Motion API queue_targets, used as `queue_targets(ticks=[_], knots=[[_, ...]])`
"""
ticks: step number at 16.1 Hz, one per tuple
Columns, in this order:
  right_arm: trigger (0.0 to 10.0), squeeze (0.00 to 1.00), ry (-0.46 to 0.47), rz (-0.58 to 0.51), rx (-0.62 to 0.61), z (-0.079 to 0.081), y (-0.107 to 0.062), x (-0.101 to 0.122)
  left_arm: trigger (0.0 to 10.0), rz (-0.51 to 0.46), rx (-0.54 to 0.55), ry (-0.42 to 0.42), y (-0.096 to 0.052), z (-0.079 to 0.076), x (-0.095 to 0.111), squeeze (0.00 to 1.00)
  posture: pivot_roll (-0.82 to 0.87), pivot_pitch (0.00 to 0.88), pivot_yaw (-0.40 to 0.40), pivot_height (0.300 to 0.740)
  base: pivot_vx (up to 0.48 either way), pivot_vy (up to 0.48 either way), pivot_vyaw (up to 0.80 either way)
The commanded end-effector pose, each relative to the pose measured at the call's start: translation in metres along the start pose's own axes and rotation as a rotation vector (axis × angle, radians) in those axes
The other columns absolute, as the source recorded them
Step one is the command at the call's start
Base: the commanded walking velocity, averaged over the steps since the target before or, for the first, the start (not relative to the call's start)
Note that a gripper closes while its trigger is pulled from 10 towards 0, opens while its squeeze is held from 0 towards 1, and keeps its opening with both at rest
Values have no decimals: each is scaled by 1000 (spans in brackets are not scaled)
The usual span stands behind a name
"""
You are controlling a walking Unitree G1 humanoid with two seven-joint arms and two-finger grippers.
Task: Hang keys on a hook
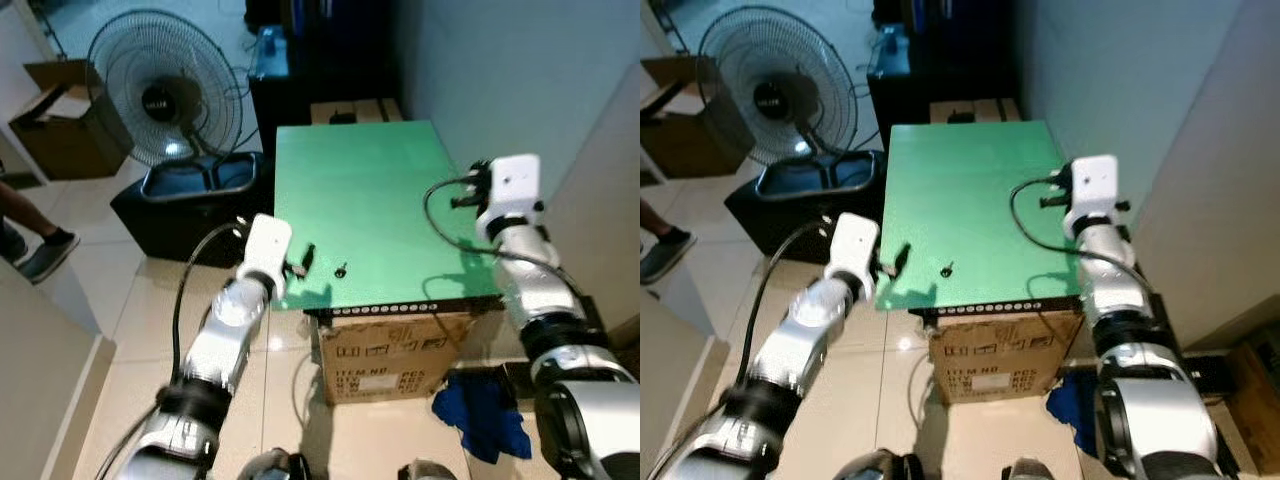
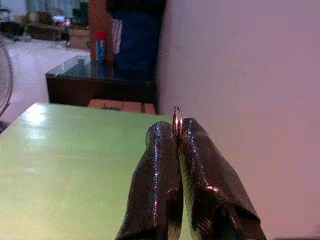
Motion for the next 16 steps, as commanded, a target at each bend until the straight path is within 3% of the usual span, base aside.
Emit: queue_targets(ticks=[1, 3, 4, 6, 7, 9, 11, 13, 14, 15, 16], knots=[[0, 0, 18, -6, -5, -1, -1, 3, 10000, 5, 23, -23, 1, 5, -1, 0, -174, 0, 103, 740, 0, 0, 0], [0, 0, 30, 42, -13, 9, -34, -23, 10000, -4, 149, -61, 0, 36, -4, 0, -179, 0, 85, 740, 0, 0, 0], [0, 0, 37, 83, -8, 15, -56, -41, 10000, -2, 217, -94, -10, 54, -13, 0, -162, 0, 70, 740, 0, 0, 0], [0, 0, 98, 141, 9, 32, -80, -68, 10000, -18, 258, -163, -24, 69, -25, 0, -156, 0, 56, 740, 0, 0, 0], [0, 0, 103, 187, 36, 47, -93, -82, 10000, -56, 209, -159, -34, 66, -28, 0, -139, 0, 49, 740, 0, 0, 0], [0, 0, 132, 194, 32, 50, -95, -80, 10000, -96, 184, -183, -43, 65, -27, 0, -129, 0, 45, 740, 0, 0, 0], [0, 0, 128, 148, 82, 52, -95, -61, 10000, -125, 150, -171, -57, 64, -23, 0, -127, 0, 38, 740, 0, 0, 0], [0, 0, 132, 171, 58, 52, -102, -64, 10000, -111, 144, -188, -58, 56, -24, 0, -129, 0, 40, 740, 0, 0, 0], [0, 0, 131, 183, -45, 37, -113, -63, 10000, 4, 212, -262, -72, 43, -48, 0, -127, 0, 44, 740, 0, 0, 0], [0, 0, 134, 139, -86, 30, -114, -44, 10000, -15, 245, -243, -76, 47, -40, 0, -114, 0, 27, 740, 0, 0, 0], [0, 0, 111, 19, -69, 28, -110, -7, 10000, -140, 295, -282, -75, 63, -8, 0, -112, 0, 21, 740, 0, 0, 0]])
Point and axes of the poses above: a point about 5 cm out from each wrist's last joint towards the gripper, its own y axis pointing out of the wrist towards the gripper, its own x axis along the axis of the wrist's last joint, z = x × y, the point moved 1 cm from there along y, pointing out of the wrist towards the gripper, and after that the axes turned 1 degree about y, right-handed, at the moved point
